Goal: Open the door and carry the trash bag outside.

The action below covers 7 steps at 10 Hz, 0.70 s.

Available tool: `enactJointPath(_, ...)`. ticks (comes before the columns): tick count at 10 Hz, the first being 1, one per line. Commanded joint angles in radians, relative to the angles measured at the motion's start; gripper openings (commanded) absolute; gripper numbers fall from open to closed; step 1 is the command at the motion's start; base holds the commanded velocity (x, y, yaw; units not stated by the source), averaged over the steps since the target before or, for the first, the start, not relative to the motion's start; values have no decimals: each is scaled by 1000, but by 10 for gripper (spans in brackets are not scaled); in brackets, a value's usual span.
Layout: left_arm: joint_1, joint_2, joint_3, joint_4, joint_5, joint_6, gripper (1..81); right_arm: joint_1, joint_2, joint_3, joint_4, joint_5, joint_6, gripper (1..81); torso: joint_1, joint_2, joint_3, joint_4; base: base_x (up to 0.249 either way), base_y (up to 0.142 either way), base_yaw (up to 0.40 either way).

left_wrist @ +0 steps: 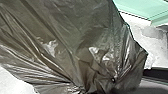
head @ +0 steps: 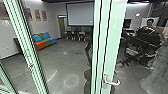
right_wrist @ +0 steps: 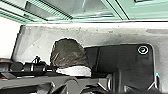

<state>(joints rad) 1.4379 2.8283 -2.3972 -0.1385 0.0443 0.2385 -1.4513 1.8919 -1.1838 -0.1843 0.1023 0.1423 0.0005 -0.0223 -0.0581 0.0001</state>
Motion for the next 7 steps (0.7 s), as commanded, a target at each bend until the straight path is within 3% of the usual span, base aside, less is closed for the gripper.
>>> enactJointPath(1,-55,-7,10,-4,55,5,10,114,-113,92,18,-82,17,811,0,0,0,0,0,0,0)
enactJointPath(3,-55,-4,10,-6,55,5,10,150,-109,116,161,-69,22,811,0,0,0,0,0,0,0)
enactJointPath(7,-55,1,9,-6,55,5,10,225,-184,285,368,-27,23,811,0,0,0,0,0,0,0)
